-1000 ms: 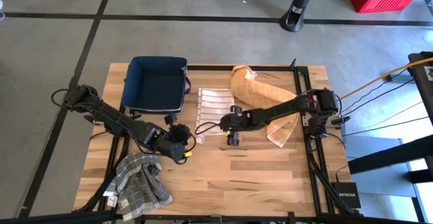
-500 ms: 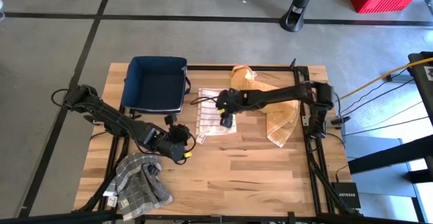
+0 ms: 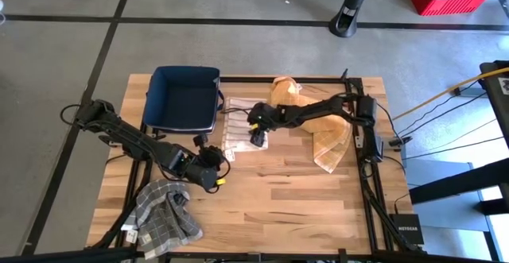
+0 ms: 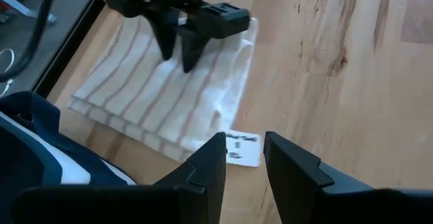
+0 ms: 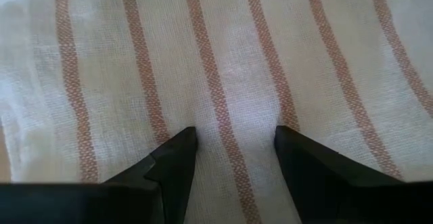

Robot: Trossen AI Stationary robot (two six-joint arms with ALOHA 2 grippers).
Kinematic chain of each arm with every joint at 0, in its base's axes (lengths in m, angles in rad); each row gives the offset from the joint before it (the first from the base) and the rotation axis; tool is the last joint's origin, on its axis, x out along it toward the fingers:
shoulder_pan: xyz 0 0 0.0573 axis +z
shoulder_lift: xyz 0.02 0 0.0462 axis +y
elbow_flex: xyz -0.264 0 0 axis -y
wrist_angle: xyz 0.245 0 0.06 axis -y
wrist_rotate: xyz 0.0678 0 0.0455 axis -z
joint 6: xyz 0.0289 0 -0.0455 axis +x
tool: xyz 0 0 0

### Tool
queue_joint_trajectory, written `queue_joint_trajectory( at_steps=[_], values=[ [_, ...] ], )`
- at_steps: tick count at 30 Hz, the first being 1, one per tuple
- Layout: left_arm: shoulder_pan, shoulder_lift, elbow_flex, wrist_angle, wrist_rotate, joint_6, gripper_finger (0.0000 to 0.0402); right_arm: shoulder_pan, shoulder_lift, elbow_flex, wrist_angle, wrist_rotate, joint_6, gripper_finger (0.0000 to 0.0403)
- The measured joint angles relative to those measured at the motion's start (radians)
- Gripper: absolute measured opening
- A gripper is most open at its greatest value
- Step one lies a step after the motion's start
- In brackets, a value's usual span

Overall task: Fold towel
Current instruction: Move the white towel to the top of the table

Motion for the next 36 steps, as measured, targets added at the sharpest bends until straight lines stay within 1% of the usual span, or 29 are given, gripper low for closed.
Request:
queue_joint_trajectory(
  at_steps=[5,7,9,10,12,15,17,20,23,24,27,30,33,36],
  values=[
    [0.001,0.000,0.000,0.019,0.000,0.027,0.0095,-0.047,0.002,0.000,0.033,0.001,-0.009,0.0206],
    [0.001,0.000,0.000,0.018,0.000,0.028,0.0095,-0.056,-0.004,0.022,-0.008,-0.020,-0.008,0.0206],
    [0.002,0.000,0.000,0.024,-0.001,0.042,0.0095,-0.050,-0.032,0.048,-0.078,-0.073,-0.007,0.0206],
    [0.004,0.000,0.000,0.036,-0.007,0.059,0.0095,-0.039,-0.058,0.063,-0.113,-0.095,-0.007,0.0206],
    [0.015,0.000,0.000,0.080,-0.021,0.104,0.0095,-0.003,-0.131,0.091,-0.181,-0.099,-0.015,0.0206],
    [0.060,0.000,0.000,0.149,-0.016,0.178,0.0095,0.066,-0.268,0.092,-0.308,-0.004,-0.036,0.0206],
    [0.115,0.000,0.000,0.188,0.054,0.241,0.0095,0.115,-0.368,0.067,-0.374,0.095,-0.038,0.0206],
    [0.230,0.000,0.000,0.238,0.218,0.336,0.0095,0.188,-0.546,0.006,-0.413,0.230,-0.010,0.0206],
    [0.362,0.007,0.002,0.277,0.324,0.430,0.0095,0.259,-0.711,-0.098,-0.402,0.283,0.050,0.0206],
    [0.408,0.015,0.002,0.290,0.357,0.463,0.0095,0.283,-0.757,-0.135,-0.381,0.298,0.076,0.0206],
    [0.534,0.067,0.002,0.347,0.501,0.555,0.0095,0.351,-0.877,-0.251,-0.295,0.353,0.121,0.0206],
    [0.631,0.163,0.002,0.405,0.606,0.612,0.0095,0.406,-0.940,-0.356,-0.207,0.394,0.134,0.0206],
    [0.700,0.270,0.002,0.457,0.690,0.668,0.0095,0.437,-0.957,-0.424,-0.127,0.433,0.146,0.0206],
    [0.742,0.359,0.019,0.473,0.723,0.701,0.0095,0.452,-0.954,-0.453,-0.118,0.447,0.147,0.0206]
  ],
)
